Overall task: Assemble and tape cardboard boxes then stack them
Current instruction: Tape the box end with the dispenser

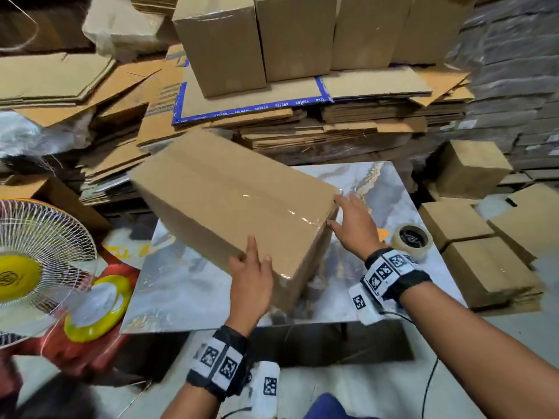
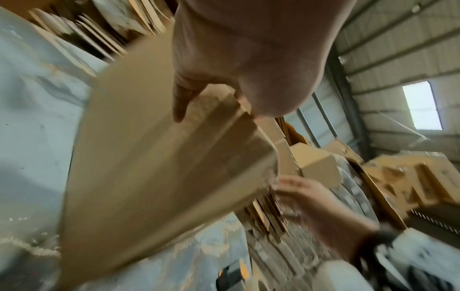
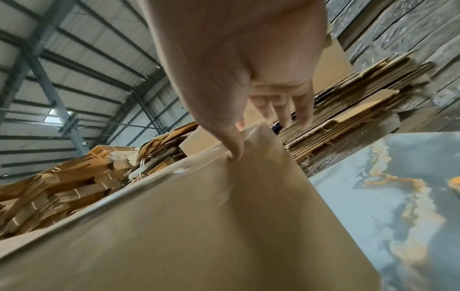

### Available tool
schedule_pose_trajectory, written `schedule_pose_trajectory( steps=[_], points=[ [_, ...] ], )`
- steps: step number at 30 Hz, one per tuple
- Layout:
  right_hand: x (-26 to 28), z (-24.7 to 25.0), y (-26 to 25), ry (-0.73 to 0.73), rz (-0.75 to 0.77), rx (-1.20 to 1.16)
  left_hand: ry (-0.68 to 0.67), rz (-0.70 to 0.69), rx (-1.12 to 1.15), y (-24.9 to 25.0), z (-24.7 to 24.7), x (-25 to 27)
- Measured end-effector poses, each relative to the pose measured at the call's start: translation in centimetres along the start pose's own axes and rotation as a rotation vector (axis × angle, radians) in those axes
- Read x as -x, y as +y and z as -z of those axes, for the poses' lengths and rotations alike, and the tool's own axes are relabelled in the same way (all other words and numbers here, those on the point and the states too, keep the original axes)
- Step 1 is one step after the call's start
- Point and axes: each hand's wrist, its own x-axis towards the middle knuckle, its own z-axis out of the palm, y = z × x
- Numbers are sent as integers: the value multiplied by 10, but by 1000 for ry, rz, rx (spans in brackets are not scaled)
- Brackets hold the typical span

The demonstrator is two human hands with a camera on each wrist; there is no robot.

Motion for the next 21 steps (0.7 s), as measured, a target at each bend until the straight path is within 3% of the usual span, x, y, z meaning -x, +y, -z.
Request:
schedule_pose_trajectory(
  steps=[3, 4, 6, 8, 10, 14, 16, 21],
  points=[
    [4, 4, -24, 73, -31, -67, -74, -202, 57, -4, -1, -1],
    [9, 6, -35, 76, -11, -95, -38, -255, 100, -6, 5, -4],
    [27, 7, -60, 48, 86, -106, 168, -319, 106, -12, 25, -17],
    [48, -3, -87, -51, 239, -87, 416, -335, -74, -25, 55, -39],
    [63, -19, -108, -166, 360, 17, 496, -261, -321, -47, 88, -69],
    [51, -42, -118, -203, 387, 266, 249, -130, -603, -78, 117, -97],
    [35, -39, -114, -179, 328, 287, 216, -174, -644, -80, 112, -92],
    [-1, -17, -102, -65, 63, 311, 83, -400, -508, -53, 106, -72]
  ],
)
